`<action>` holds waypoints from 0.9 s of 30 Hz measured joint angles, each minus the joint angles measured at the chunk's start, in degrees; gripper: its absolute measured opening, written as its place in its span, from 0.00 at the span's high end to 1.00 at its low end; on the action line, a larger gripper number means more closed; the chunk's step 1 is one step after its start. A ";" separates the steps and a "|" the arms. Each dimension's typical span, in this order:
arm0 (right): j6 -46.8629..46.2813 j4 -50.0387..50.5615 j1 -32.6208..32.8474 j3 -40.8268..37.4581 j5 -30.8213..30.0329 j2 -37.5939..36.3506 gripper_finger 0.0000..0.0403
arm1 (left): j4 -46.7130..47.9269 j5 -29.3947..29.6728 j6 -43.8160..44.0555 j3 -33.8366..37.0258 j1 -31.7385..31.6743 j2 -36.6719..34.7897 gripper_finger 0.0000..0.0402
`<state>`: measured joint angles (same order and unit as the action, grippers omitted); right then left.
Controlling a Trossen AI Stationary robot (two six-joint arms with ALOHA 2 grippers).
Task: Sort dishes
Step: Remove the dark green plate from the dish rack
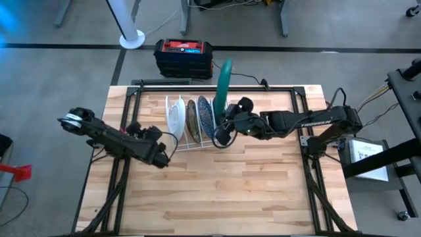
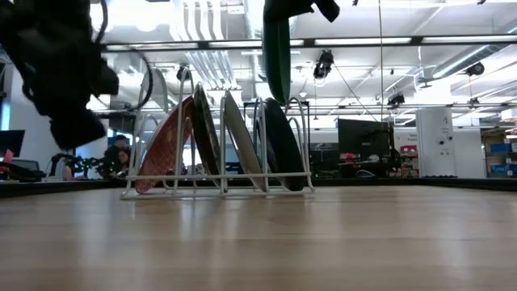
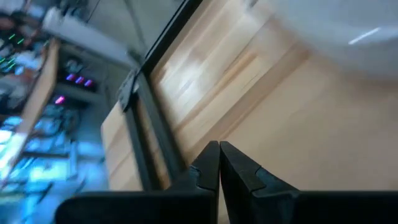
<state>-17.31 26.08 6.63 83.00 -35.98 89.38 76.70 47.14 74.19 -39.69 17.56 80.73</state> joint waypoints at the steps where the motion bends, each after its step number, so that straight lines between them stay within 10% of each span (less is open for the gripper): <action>1: -0.14 0.16 0.08 0.00 -0.07 -0.04 1.00 | 0.53 0.27 -0.36 -1.40 0.94 0.00 1.00; 14: 0.60 2.43 1.42 -0.07 0.11 -0.15 1.00 | 10.67 1.12 -0.42 -18.34 17.29 -0.24 1.00; 27: 1.28 2.21 6.12 -0.24 -0.05 -0.13 1.00 | -13.28 4.03 -16.08 -18.52 21.49 -0.20 1.00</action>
<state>-16.03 28.29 12.76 82.76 -36.03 89.25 63.42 51.18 58.11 -58.21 39.05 80.53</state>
